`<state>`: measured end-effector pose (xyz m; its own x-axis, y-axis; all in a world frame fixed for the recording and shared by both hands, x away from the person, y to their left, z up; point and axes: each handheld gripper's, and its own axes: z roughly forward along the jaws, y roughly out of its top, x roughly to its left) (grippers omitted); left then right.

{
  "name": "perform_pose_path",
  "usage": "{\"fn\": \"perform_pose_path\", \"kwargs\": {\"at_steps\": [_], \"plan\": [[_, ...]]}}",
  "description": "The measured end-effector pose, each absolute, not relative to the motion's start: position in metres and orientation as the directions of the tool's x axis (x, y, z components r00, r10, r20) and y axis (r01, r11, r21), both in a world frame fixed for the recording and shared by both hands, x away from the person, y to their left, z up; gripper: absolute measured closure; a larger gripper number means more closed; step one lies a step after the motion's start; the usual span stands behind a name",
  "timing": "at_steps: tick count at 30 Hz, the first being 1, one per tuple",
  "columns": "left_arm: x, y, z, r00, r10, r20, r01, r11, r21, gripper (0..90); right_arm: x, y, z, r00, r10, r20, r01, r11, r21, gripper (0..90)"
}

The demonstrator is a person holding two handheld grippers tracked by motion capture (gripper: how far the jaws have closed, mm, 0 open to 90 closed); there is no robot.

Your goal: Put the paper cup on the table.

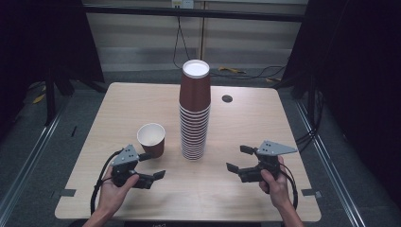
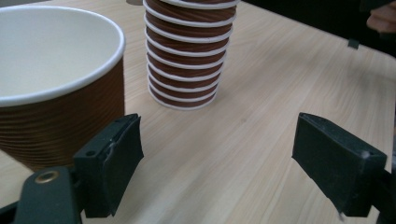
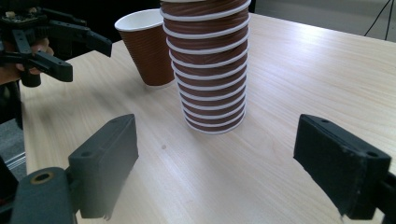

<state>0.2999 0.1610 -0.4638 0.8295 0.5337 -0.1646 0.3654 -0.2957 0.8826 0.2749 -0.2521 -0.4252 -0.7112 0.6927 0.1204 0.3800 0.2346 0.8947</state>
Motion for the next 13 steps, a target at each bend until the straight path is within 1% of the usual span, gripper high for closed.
{"fn": "perform_pose_path", "kwargs": {"at_steps": [2, 6, 7, 13], "plan": [[0.298, 0.157, -0.466, 0.834, 0.535, -0.134, 0.34, -0.308, 0.889, 15.8, 0.275, -0.251, -0.427, -0.708, 0.697, 0.118, 0.379, 0.233, 0.896, 13.6], [0.296, 0.153, -0.469, 0.827, 0.541, -0.152, 0.346, -0.277, 0.896, 15.8, 0.274, -0.248, -0.433, -0.707, 0.697, 0.121, 0.383, 0.234, 0.894, 13.6], [0.295, 0.151, -0.472, 0.825, 0.539, -0.169, 0.355, -0.262, 0.898, 15.8, 0.274, -0.247, -0.435, -0.705, 0.698, 0.123, 0.385, 0.232, 0.893, 13.7], [0.288, 0.143, -0.481, 0.838, 0.521, -0.162, 0.356, -0.297, 0.886, 16.1, 0.275, -0.242, -0.441, -0.711, 0.693, 0.123, 0.394, 0.248, 0.885, 13.6]]}}
